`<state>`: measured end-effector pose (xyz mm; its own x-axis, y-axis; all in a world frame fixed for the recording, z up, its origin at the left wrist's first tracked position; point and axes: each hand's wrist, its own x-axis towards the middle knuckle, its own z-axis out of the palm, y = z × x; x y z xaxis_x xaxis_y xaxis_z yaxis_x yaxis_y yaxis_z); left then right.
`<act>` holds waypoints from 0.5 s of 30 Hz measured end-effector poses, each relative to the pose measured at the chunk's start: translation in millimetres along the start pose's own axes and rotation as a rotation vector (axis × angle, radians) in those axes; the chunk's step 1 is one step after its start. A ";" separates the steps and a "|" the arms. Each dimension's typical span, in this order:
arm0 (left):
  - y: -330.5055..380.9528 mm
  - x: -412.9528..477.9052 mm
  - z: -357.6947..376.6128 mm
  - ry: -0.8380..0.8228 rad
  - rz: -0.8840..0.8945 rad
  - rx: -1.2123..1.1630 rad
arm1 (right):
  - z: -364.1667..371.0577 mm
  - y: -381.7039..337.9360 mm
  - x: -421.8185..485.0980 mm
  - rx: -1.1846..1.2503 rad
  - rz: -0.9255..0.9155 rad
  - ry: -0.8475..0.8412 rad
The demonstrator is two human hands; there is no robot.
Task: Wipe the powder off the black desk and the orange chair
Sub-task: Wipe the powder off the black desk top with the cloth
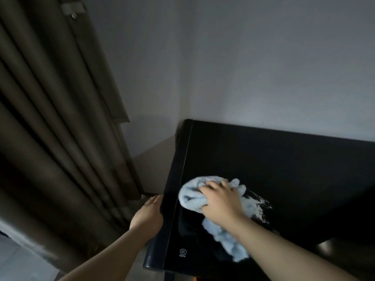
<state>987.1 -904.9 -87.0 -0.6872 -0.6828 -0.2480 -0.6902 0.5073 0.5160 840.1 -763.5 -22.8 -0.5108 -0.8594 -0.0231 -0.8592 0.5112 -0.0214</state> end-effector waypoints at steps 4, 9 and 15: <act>5.0 5.4 4.7 0.074 -0.192 -0.119 | 24.7 -55.1 -8.1 0.147 0.049 -0.013; 9.1 -1.2 14.7 0.077 -0.105 -0.138 | 66.7 -55.0 -28.2 0.229 0.159 -0.266; 15.8 -0.6 17.0 0.042 -0.036 -0.080 | 53.3 -8.5 -32.0 0.157 0.343 -0.094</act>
<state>972.9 -887.6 -92.7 -0.6509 -0.7224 -0.2336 -0.6929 0.4395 0.5716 865.4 -739.9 -75.2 -0.7562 -0.6377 -0.1466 -0.6204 0.7700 -0.1492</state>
